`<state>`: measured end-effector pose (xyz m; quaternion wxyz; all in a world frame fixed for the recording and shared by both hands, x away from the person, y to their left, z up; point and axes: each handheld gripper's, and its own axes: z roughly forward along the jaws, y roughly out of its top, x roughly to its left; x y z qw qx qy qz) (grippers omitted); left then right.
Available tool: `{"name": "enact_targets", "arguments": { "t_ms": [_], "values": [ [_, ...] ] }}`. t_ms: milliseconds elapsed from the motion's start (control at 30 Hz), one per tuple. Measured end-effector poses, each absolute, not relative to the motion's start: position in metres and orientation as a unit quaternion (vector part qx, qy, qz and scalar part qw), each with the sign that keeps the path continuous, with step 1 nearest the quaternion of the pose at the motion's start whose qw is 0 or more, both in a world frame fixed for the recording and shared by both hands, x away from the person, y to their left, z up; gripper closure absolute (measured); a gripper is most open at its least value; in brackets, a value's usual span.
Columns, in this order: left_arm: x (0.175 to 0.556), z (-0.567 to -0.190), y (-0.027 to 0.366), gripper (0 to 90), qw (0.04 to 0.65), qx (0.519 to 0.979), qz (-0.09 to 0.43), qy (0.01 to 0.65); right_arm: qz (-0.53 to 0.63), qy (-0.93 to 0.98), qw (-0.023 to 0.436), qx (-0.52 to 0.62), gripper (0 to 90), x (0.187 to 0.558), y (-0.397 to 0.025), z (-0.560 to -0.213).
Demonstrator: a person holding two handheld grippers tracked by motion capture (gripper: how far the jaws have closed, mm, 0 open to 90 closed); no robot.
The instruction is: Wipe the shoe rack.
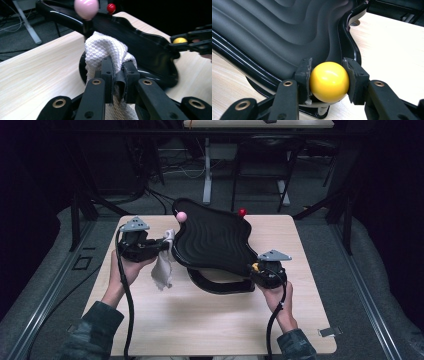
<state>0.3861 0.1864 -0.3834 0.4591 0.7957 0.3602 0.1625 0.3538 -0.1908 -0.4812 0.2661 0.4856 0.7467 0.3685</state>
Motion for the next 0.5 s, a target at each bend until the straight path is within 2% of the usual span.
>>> {"name": "enact_targets", "arguments": {
  "t_ms": [500],
  "values": [
    [0.421, -0.396, 0.186, 82.8, 0.465, 0.787, 0.143, 0.379, 0.370, 0.749, 0.262, 0.483, 60.1, 0.354, -0.191, -0.481]
  ]
}}
